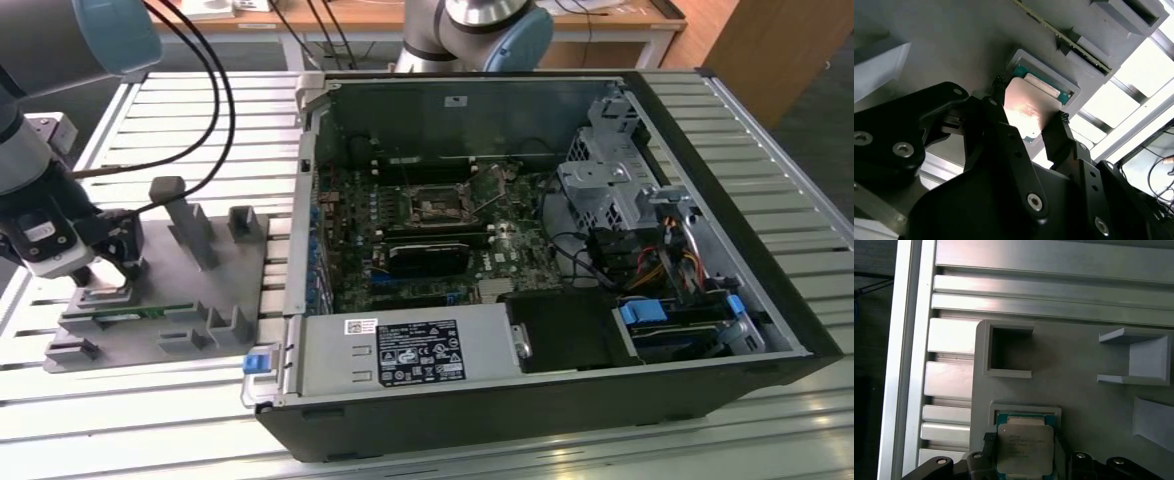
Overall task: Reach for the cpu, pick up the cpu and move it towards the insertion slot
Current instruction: 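Pick up the cpu and move it towards the insertion slot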
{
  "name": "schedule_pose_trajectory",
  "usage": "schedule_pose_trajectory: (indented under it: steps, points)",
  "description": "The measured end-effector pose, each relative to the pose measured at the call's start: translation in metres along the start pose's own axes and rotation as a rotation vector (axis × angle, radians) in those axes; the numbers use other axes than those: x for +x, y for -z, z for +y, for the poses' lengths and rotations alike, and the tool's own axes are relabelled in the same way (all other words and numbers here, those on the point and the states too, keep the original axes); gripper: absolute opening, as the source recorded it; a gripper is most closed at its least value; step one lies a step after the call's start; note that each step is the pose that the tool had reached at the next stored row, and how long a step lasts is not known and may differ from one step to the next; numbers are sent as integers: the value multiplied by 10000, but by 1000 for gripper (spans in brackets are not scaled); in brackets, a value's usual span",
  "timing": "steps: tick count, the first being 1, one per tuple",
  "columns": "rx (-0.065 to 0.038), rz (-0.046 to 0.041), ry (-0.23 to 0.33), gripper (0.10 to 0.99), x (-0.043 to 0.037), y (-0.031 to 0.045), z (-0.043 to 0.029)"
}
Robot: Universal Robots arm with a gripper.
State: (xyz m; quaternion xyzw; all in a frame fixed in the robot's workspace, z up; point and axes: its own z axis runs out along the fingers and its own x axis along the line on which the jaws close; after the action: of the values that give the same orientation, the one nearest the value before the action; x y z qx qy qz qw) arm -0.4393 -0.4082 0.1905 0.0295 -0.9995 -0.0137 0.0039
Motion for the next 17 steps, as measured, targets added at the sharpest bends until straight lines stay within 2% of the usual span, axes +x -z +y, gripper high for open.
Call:
schedule_pose_trajectory:
  steps: [4,17]
  points:
    - [-6,-2,1,545,0,73,2]
    - [-6,0,1,545,1,133,3]
